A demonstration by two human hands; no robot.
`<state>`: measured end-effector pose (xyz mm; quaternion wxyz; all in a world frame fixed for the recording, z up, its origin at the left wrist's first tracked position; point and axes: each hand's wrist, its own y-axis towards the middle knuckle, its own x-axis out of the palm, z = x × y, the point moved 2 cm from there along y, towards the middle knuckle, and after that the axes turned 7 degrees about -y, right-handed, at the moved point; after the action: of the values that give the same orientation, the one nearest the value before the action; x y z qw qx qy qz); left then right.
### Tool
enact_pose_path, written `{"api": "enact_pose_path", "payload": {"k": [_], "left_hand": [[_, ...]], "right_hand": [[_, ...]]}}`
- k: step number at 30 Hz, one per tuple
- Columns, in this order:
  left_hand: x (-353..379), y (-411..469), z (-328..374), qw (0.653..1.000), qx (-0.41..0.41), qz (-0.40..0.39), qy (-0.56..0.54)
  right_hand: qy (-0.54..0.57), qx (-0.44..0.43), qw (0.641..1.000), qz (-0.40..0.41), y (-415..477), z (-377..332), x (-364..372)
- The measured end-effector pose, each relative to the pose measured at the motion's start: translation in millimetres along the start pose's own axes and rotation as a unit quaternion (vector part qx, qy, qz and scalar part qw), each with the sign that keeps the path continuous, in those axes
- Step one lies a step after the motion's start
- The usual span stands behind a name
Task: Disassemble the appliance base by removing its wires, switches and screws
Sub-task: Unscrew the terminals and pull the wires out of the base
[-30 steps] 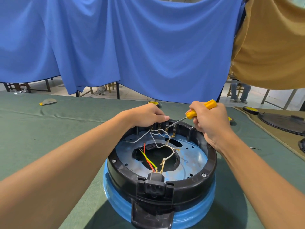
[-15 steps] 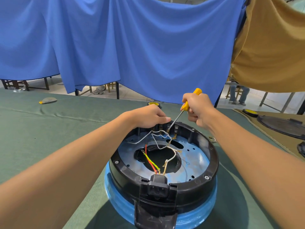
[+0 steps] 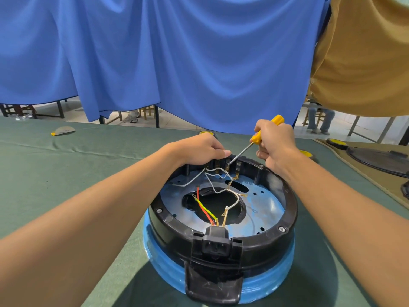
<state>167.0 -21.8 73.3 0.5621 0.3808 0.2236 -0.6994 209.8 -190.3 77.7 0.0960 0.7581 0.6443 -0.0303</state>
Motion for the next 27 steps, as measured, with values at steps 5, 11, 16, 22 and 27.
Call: {"api": "enact_pose_path", "payload": {"k": [5, 11, 16, 22, 27], "left_hand": [[0, 0, 0, 1.000, -0.014, -0.001, 0.004], [0, -2, 3, 1.000, -0.021, 0.000, 0.009], [1, -1, 4, 1.000, -0.017, -0.003, 0.006], [0, 0, 2, 1.000, -0.016, 0.000, -0.002], [0, 0, -1, 1.000, -0.011, -0.001, -0.012]], "right_hand": [[-0.009, -0.036, 0.999, 0.002, -6, 2, -7], [0.007, 0.051, 0.997, -0.049, -5, 0, -5], [-0.085, 0.040, 0.991, -0.096, -4, -7, 9], [-0.109, -0.051, 0.989, -0.089, -9, -8, 11], [-0.076, -0.140, 0.987, -0.025, -21, -15, -5]]}}
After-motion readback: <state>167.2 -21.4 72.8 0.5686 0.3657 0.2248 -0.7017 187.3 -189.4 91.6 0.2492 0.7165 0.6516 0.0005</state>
